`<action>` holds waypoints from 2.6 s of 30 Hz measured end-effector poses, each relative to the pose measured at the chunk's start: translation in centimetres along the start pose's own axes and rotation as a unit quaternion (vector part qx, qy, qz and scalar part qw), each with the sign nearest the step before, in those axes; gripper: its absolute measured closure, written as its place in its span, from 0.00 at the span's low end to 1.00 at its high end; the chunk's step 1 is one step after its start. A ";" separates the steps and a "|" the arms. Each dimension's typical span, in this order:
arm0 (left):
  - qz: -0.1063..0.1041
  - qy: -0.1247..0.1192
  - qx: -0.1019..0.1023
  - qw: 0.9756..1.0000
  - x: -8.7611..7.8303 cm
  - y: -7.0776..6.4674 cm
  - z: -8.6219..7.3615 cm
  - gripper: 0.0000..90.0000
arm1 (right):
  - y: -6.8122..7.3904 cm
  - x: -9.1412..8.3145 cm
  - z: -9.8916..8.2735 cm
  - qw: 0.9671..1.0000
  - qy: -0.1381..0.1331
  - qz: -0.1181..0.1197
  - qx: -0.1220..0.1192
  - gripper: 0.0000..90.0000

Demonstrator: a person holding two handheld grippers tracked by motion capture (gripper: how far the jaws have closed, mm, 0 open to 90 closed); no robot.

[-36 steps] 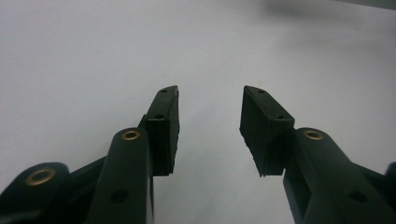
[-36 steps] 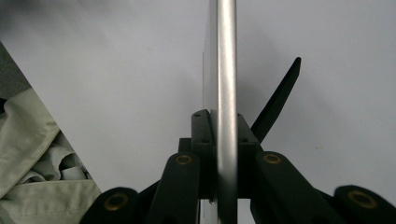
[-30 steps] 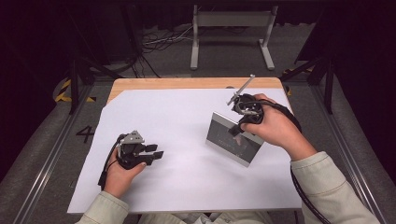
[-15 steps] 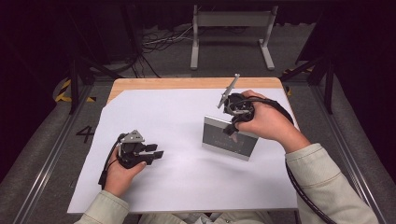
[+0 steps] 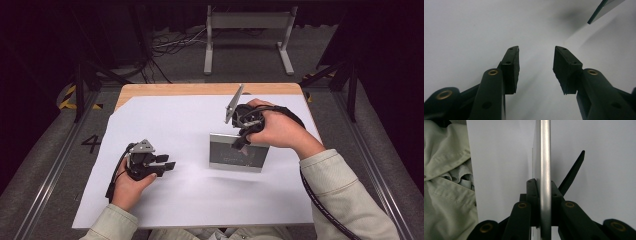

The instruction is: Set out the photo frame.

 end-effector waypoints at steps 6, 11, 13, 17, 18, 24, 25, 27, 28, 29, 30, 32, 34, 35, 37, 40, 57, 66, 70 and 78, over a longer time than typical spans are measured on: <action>-0.002 0.002 -0.001 1.000 0.0 0.0 0.0 0.63 | -0.2 0.9 0.5 1.000 0.011 0.014 -0.023 0.93; -0.002 0.002 -0.001 1.000 0.2 0.0 -0.1 0.63 | -0.4 1.7 0.9 0.998 0.030 0.022 -0.041 0.93; -0.002 0.004 0.001 1.000 0.2 0.1 -0.1 0.63 | -0.5 2.0 1.0 0.998 0.035 0.023 -0.044 0.93; -0.004 0.004 -0.005 1.000 0.3 0.0 -0.1 0.63 | -1.0 2.6 1.1 0.998 0.035 0.029 -0.044 0.93; -0.003 0.004 -0.003 1.000 0.3 0.1 -0.1 0.63 | -1.0 2.6 1.1 0.998 0.035 0.029 -0.044 0.93; -0.004 0.005 -0.003 1.000 0.3 0.1 -0.1 0.63 | -1.7 3.2 1.2 0.998 0.041 0.030 -0.043 0.93; -0.004 0.005 -0.003 1.000 0.3 0.1 -0.1 0.63 | -1.8 3.3 1.2 0.998 0.043 0.029 -0.044 0.93; -0.006 0.005 -0.005 1.000 0.3 0.1 -0.2 0.63 | -2.1 3.4 1.2 0.998 0.044 0.026 -0.043 0.93; -0.006 0.005 -0.005 1.000 0.3 0.1 -0.2 0.63 | -2.3 3.5 1.2 0.998 0.041 0.026 -0.045 0.93; -0.006 0.004 -0.005 1.000 0.3 0.1 -0.2 0.63 | -2.4 3.5 1.2 0.998 0.041 0.029 -0.041 0.93; -0.006 0.004 -0.005 1.000 0.3 0.1 -0.2 0.63 | -2.5 3.5 1.1 0.998 0.039 0.029 -0.041 0.93; -0.006 0.005 -0.005 1.000 0.3 0.1 -0.2 0.63 | -2.5 3.5 1.1 0.998 0.039 0.028 -0.042 0.93; -0.006 0.006 -0.005 1.000 0.3 0.1 -0.2 0.63 | -2.7 3.5 1.0 0.998 0.039 0.021 -0.042 0.92; -0.006 0.006 -0.005 1.000 0.3 0.1 -0.1 0.63 | -2.8 3.6 0.9 0.998 0.036 0.019 -0.041 0.91; -0.006 0.005 -0.006 1.000 0.4 0.0 -0.1 0.63 | -3.0 3.5 0.9 0.999 0.027 0.014 -0.043 0.90; -0.006 0.006 -0.004 1.000 0.4 0.0 -0.1 0.63 | -3.1 3.2 0.8 0.999 0.015 0.007 -0.040 0.88; 0.002 0.006 -0.002 1.000 0.3 0.0 -0.1 0.61 | -3.0 1.8 0.3 0.998 -0.063 -0.025 -0.010 0.49; 0.013 0.000 0.008 1.000 0.1 -0.4 0.2 0.56 | -2.5 -0.5 -1.6 0.986 -0.157 -0.057 0.015 0.39; 0.019 -0.008 0.012 1.000 -0.1 -0.5 0.4 0.52 | -2.1 -1.5 -3.0 0.977 -0.200 -0.063 0.037 0.32; 0.033 -0.017 0.011 0.999 -0.4 -0.6 0.4 0.42 | -1.6 -3.7 -6.2 0.959 -0.262 -0.081 0.064 0.25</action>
Point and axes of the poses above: each handheld gripper's, and its own axes: x roughly forward along the jaws, z roughly out of its top, y roughly to its left, the point moved 1 cm from there along x, roughly forward along the jaws, and after that the axes turned 13 degrees about x, right-handed, at the moved point
